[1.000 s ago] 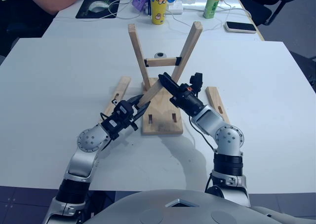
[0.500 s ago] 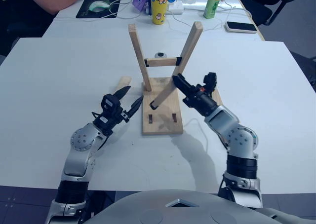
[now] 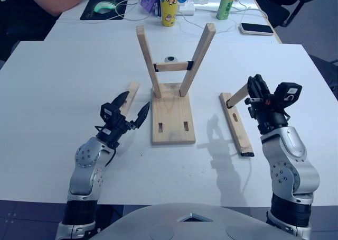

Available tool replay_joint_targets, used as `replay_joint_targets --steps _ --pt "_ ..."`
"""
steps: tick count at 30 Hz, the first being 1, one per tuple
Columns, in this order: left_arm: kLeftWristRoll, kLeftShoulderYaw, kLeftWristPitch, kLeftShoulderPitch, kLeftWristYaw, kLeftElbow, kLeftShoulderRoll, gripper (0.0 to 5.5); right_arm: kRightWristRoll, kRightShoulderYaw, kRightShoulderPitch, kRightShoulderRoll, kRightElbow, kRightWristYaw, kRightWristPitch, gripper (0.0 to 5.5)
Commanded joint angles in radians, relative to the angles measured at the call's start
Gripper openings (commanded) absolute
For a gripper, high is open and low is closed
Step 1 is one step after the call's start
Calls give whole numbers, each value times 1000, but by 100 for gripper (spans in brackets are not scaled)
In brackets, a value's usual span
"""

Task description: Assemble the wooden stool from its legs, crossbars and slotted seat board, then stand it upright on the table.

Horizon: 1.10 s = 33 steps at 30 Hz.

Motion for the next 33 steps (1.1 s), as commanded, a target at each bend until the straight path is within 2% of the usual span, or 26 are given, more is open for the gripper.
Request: replay_joint_targets --steps 1,18,33 --pt "2 0 15 -9 3 -3 0 416 -37 -28 22 -11 30 17 -37 42" --pt "15 0 15 11 4 4 2 416 -91 -24 78 -14 90 72 -54 42" --pt "24 5 22 -8 -5 20 15 416 -202 61 162 22 217 107 -171 42"
